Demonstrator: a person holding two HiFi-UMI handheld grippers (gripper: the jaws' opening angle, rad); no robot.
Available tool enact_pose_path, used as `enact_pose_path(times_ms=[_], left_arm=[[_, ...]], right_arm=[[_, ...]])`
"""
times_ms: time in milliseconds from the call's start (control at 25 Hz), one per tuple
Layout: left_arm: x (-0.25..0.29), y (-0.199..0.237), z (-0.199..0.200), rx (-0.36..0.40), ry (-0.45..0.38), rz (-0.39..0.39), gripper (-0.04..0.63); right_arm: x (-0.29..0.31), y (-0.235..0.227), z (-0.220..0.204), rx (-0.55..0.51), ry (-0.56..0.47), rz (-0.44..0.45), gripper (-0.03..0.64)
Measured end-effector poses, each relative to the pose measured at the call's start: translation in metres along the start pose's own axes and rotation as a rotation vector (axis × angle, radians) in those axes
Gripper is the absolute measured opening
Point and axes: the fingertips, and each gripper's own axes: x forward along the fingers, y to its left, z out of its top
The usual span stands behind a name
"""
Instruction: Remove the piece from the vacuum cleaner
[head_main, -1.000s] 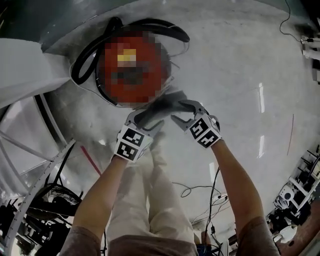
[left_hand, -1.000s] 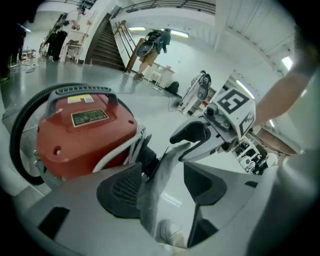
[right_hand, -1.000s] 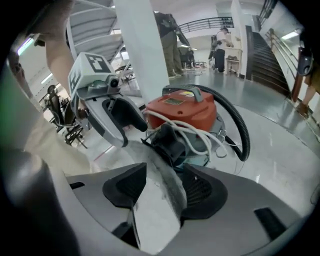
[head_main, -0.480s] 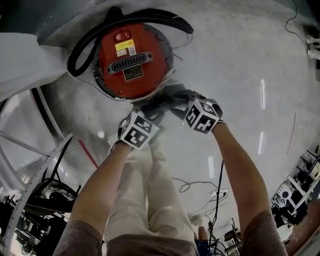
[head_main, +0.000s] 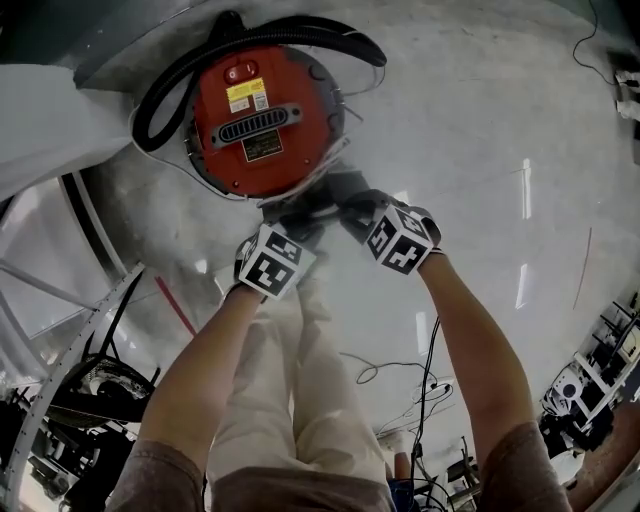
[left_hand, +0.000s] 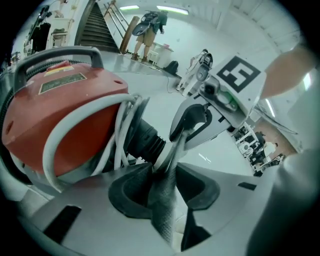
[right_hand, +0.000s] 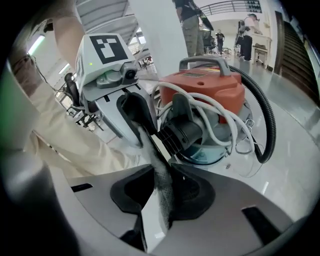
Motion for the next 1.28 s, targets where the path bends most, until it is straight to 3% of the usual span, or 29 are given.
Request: enact_pose_path(times_ms=[200,520,720,1040,1280], left_arm=[[-0.005,-0.002,-0.002,-0.018,0.012,-0.008,0.096],[-0.011,-0.004,-0.012,-0.028,0.024,0.013,0.081],[-0.013,-0.008,-0.018,-0.05,0.027,-0.018,0.069],[-0.037,-0.037,-0.017,0.058,0.03,-0.055,0.063],[-0.108,-0.069,0.017,0.147,0.022,-0.079,0.063]], right_arm=[[0.001,0.003,0.001,0.084,-0.026,-0.02,0.067],[0.003,0.013,0.002,0.157,-0.051,-0.034,0.055],[0.003,0.018,0.001,0.2,-0.069,-0.049,0.048],[-0.022,0.047,0.0,0.236,-0.115,-0.068,0.046],[-0.093,0.077,0.043,0.323,-0.21,-0.103,0.046]])
